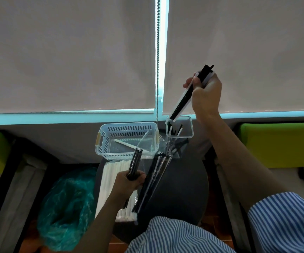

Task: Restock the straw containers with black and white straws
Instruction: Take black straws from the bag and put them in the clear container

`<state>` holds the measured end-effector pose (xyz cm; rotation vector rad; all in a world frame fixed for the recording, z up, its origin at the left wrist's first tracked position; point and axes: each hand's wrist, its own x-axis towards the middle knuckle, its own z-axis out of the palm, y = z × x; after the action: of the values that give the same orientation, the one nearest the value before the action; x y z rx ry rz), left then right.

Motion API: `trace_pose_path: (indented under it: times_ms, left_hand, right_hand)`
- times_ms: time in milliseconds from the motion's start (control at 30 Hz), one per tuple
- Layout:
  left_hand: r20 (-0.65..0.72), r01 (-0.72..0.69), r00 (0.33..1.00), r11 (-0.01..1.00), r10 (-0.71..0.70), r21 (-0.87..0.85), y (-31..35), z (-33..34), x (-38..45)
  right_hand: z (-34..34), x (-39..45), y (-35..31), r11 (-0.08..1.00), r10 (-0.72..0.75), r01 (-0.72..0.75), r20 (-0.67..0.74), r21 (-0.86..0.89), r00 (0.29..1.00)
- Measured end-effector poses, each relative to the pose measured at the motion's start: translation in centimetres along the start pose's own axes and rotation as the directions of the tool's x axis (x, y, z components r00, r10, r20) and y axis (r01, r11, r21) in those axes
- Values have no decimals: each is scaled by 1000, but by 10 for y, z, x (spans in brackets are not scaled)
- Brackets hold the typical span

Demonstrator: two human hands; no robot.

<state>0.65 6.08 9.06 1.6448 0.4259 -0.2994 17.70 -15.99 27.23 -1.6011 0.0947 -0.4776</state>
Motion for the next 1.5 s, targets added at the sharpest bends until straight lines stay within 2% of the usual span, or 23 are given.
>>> trace_pose_path:
  times_ms: [100, 200, 567, 867, 1000, 1167, 1333, 1400, 1500]
  left_hand:
    - [-2, 5, 1000, 1000, -5, 4, 0, 0, -1]
    - [6, 10, 1000, 1000, -10, 3, 1, -1, -2]
    - [0, 32, 999, 999, -32, 31, 2, -4, -3]
    - [20, 32, 999, 998, -33, 45, 1, -8, -2]
    - [22, 37, 999, 999, -37, 23, 2, -7, -3]
    - [23, 29, 999, 999, -30, 15, 4, -9, -6]
    - [18, 22, 1000, 1000, -22, 1, 7, -9, -9]
    - [26, 19, 999, 1000, -19, 2, 9, -9, -10]
    - [30, 22, 999, 1000, -21, -15, 10, -10, -12]
  right_hand:
    - [-3, 5, 20, 993, -18, 18, 3, -113, 1000]
    - [-5, 5, 46, 980, 24, -20, 18, -200, 1000]
    - [-4, -10, 105, 956, 178, -138, 137, -259, 974]
    - [-10, -19, 137, 883, 310, -182, 246, -432, 918]
    - [-14, -21, 138, 879, 364, -221, 295, -423, 883]
    - [-14, -23, 128, 893, 307, -170, 285, -417, 908]
    - [-3, -32, 99, 938, 90, 23, 306, -347, 948]
    - [0, -37, 87, 958, 47, 72, 398, -278, 916]
    - [2, -49, 72, 974, 111, 31, 600, -222, 793]
